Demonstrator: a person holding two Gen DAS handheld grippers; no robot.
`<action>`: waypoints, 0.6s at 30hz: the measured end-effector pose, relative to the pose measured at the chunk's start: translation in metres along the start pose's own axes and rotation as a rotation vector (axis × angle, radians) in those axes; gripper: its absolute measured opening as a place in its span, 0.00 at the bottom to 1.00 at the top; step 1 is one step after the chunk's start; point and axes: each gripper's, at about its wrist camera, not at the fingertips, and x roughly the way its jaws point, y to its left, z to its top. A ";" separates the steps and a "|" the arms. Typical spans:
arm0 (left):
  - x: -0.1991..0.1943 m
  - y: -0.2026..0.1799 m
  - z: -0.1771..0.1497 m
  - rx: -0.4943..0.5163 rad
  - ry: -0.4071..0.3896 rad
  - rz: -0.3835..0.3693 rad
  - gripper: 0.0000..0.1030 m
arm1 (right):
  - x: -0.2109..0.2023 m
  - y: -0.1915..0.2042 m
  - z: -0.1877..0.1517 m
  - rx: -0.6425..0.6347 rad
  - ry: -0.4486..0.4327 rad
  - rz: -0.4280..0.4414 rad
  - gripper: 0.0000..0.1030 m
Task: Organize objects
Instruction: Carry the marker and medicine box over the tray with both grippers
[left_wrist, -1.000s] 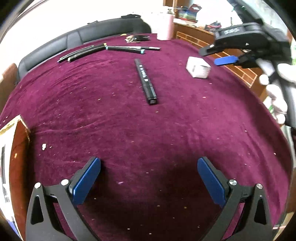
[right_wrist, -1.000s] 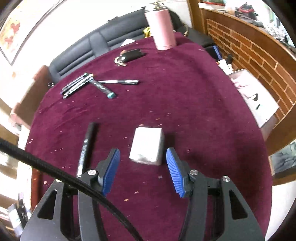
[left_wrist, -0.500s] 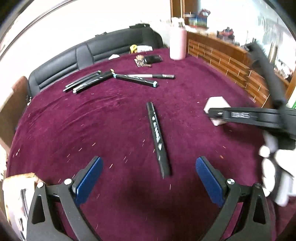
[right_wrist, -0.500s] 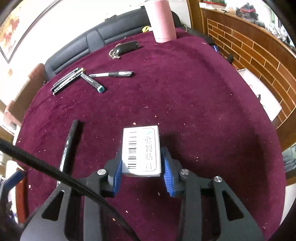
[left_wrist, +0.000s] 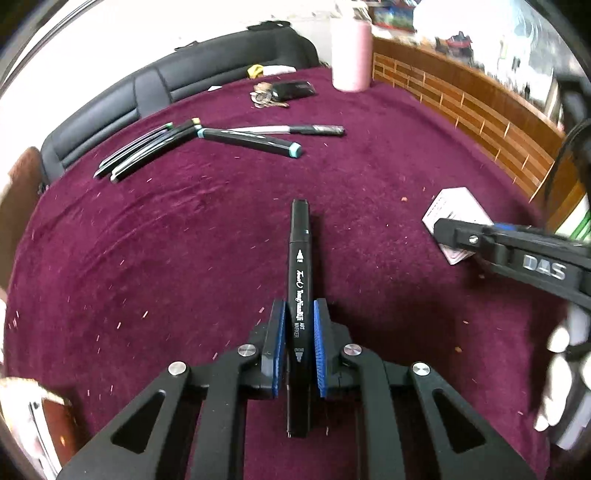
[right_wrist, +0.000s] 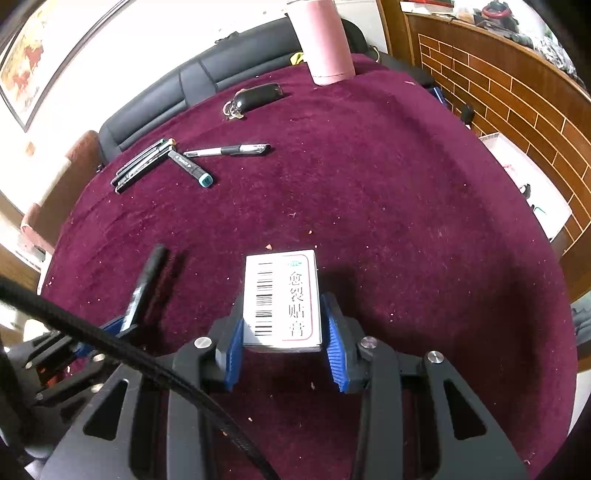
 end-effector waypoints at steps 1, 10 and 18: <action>-0.012 0.007 -0.006 -0.030 -0.023 -0.021 0.11 | 0.000 0.000 0.000 0.005 -0.002 0.022 0.33; -0.121 0.074 -0.068 -0.197 -0.167 -0.087 0.11 | -0.007 0.015 -0.010 0.013 -0.012 0.226 0.31; -0.195 0.179 -0.157 -0.409 -0.227 0.032 0.11 | -0.040 0.095 -0.053 -0.076 0.044 0.416 0.31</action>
